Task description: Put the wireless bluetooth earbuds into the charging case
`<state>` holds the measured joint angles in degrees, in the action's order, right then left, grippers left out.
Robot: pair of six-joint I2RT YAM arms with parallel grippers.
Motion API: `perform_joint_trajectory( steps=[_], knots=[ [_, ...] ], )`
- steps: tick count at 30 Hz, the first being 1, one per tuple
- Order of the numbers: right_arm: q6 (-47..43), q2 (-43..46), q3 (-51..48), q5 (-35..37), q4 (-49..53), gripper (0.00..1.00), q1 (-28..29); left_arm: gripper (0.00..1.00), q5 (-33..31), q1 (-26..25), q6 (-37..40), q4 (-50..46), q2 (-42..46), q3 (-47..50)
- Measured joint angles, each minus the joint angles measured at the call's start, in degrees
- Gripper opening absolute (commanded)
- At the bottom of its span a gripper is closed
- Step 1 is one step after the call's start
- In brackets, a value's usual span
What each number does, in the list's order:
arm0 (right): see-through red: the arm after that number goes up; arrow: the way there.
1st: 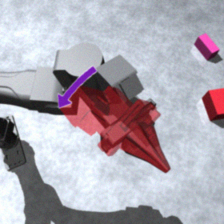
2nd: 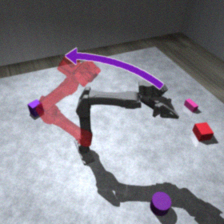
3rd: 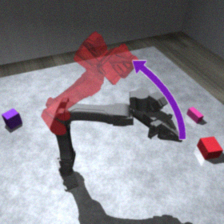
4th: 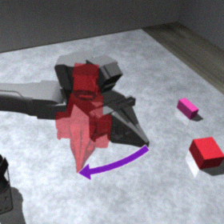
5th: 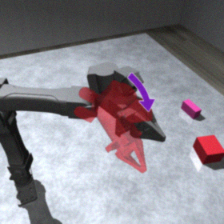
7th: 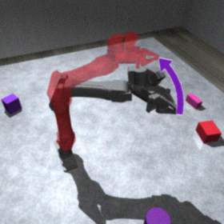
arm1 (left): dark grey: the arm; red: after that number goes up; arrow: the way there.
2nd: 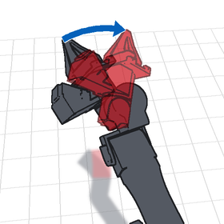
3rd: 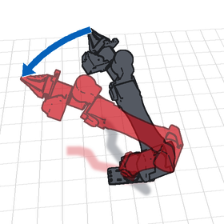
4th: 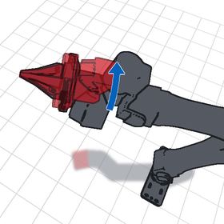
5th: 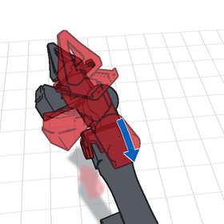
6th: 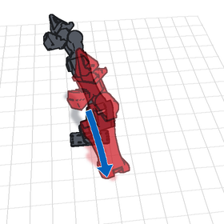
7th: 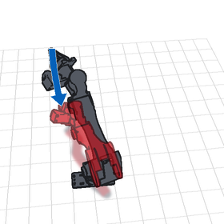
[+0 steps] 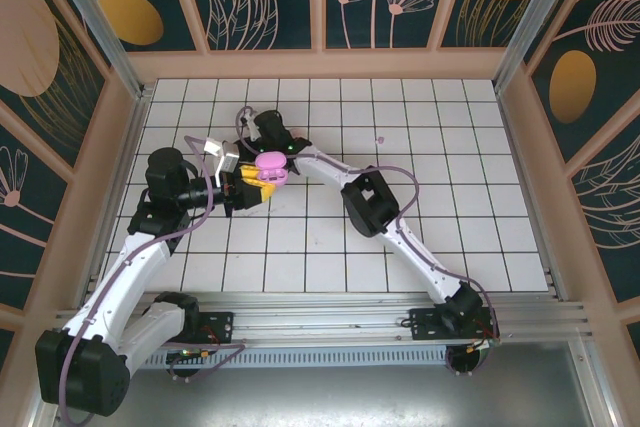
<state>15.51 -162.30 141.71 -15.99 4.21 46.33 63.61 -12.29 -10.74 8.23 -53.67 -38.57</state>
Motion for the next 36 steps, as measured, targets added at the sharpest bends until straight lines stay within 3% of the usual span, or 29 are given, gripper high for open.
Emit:
perform_joint_trajectory(
  steps=[6, 18, 25, 30, 36],
  knots=[
    [-1.8, 0.5, -1.1, 0.5, 1.0, 0.33, 1.7, 0.16, -0.2, 0.0, 0.0, -0.5, 0.2, 0.0],
    [-6.1, 11.9, -19.5, 4.7, 1.0, 0.22, 4.0, 0.16, -1.1, 0.0, -0.4, -1.0, 1.0, 0.0],
    [-4.3, 16.5, -26.3, 6.2, 1.1, 0.26, 4.2, 0.16, -2.0, 0.0, -2.1, -0.9, 1.9, 0.0],
    [-0.7, 16.7, -25.0, 7.3, 2.6, 0.44, 4.0, 0.16, -2.9, 0.0, -4.5, 0.1, 2.4, 0.0],
    [3.5, 10.9, -7.4, 14.3, 9.4, 0.46, 4.2, 0.16, -5.0, 0.0, -6.4, 0.5, 3.3, -0.2]
  ],
)
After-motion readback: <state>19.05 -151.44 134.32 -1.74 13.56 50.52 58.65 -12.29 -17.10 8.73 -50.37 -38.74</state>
